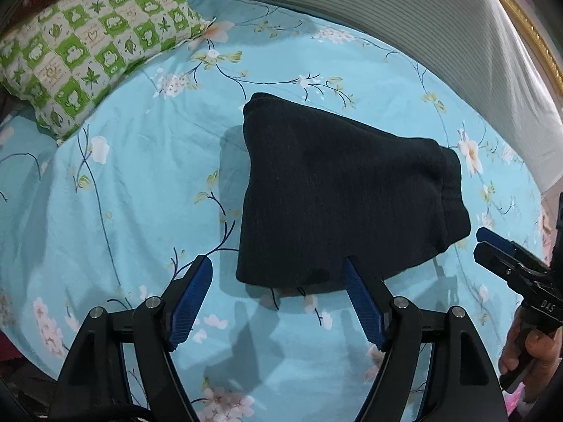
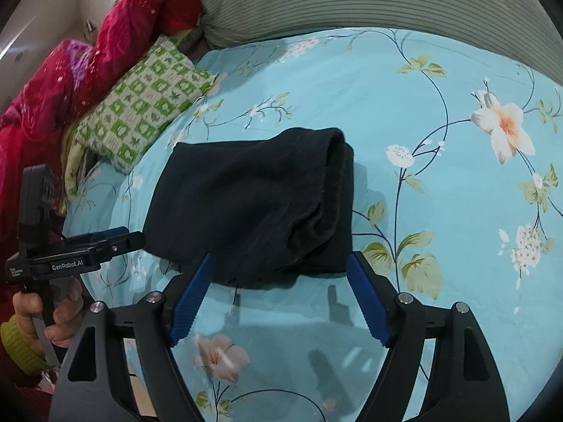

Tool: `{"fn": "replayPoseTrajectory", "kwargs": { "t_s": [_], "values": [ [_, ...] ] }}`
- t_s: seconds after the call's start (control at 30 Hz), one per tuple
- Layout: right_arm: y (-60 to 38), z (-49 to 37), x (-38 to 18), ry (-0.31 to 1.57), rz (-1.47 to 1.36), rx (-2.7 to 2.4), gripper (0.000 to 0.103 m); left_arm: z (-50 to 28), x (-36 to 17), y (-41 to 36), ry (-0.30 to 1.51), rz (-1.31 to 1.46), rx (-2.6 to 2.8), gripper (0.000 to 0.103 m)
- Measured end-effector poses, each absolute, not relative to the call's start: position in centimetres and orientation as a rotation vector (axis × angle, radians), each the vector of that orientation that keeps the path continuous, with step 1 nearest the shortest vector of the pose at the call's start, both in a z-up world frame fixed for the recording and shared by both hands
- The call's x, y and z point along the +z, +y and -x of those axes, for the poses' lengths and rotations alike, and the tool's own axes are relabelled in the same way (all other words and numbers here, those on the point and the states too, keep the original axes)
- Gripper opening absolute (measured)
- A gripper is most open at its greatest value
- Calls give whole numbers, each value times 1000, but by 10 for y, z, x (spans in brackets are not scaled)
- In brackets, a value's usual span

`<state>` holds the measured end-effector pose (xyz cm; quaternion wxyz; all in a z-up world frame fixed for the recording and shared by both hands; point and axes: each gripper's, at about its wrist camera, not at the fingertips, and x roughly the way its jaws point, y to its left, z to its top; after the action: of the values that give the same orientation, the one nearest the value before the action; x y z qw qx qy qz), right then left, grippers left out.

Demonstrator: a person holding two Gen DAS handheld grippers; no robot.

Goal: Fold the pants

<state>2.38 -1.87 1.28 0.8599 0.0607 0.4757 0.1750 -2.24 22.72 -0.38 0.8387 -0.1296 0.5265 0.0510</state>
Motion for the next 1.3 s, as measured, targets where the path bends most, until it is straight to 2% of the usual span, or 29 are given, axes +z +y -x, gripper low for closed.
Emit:
{"fn": "replayPoseTrajectory", "kwargs": {
  "t_s": [0.97, 1.3],
  "values": [
    [27, 3, 13, 902, 103, 344, 93, 43, -1, 203, 1046, 143, 169, 82],
    [31, 5, 4, 893, 128, 329, 94, 40, -8, 202, 1044, 96, 183, 83]
  ]
}}
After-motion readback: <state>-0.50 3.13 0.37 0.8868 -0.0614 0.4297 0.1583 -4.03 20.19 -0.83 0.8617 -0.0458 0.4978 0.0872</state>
